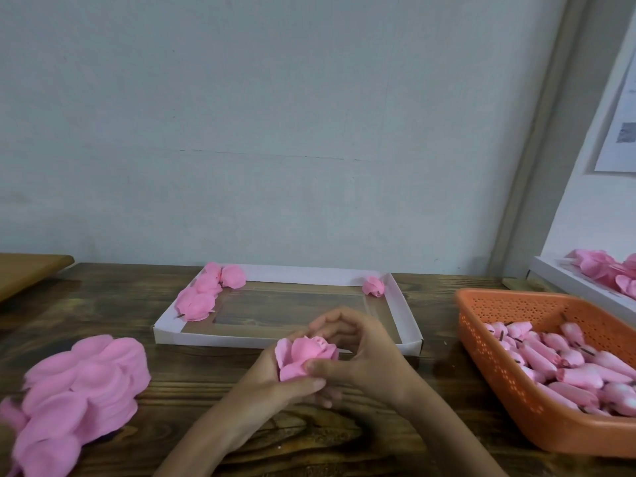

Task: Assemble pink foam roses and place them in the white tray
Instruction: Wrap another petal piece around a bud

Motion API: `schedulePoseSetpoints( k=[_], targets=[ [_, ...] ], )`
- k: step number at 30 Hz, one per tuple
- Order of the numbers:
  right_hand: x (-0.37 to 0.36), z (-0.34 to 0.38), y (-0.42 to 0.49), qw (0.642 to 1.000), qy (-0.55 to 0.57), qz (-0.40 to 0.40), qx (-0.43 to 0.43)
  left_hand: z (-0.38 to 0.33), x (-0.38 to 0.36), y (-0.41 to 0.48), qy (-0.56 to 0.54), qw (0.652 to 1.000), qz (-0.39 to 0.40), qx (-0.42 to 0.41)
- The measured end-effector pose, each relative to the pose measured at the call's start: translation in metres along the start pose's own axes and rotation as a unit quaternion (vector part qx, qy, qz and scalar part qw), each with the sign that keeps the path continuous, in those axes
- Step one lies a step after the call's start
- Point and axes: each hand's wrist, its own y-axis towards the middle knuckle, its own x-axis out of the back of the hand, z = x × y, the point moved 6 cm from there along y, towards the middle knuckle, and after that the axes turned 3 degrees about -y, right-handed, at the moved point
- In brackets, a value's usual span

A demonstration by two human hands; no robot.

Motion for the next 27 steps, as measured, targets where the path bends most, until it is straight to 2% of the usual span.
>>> schedulePoseSetpoints(
  k=[5,8,12,16,19,21,22,24,27],
  targets=[
    [-0.004,0.008,-0.002,0.998,-0.001,0.055,0.029,0.0,-0.004,-0.003,0.025,0.998,0.051,0.018],
    [-0.008,0.01,-0.003,0.997,-0.006,0.073,0.032,0.0,-0.003,-0.002,0.039,0.999,0.036,0.003],
    [-0.008,0.011,-0.005,0.997,-0.022,0.06,0.038,-0.003,-0.002,0.0,0.03,0.999,0.002,-0.015],
    [-0.011,0.013,-0.006,0.985,-0.152,0.009,0.08,0.0,0.008,0.002,0.055,0.996,-0.072,-0.01],
    [-0.009,0.017,-0.005,0.971,-0.204,-0.05,0.115,-0.002,0.011,0.004,0.089,0.992,-0.084,-0.03],
    [-0.003,0.014,-0.007,0.975,-0.166,-0.09,0.118,-0.004,0.012,0.003,0.083,0.991,-0.101,-0.039],
    [-0.001,0.009,-0.007,0.985,-0.11,-0.101,0.089,-0.006,0.012,0.002,0.074,0.99,-0.111,-0.047],
    [-0.007,-0.002,-0.007,0.996,0.035,-0.083,0.003,-0.009,0.015,0.002,0.038,0.987,-0.142,-0.066],
    [-0.031,-0.009,-0.008,0.99,0.126,-0.057,-0.032,-0.012,0.019,0.003,-0.069,0.978,-0.179,-0.087]
  ],
)
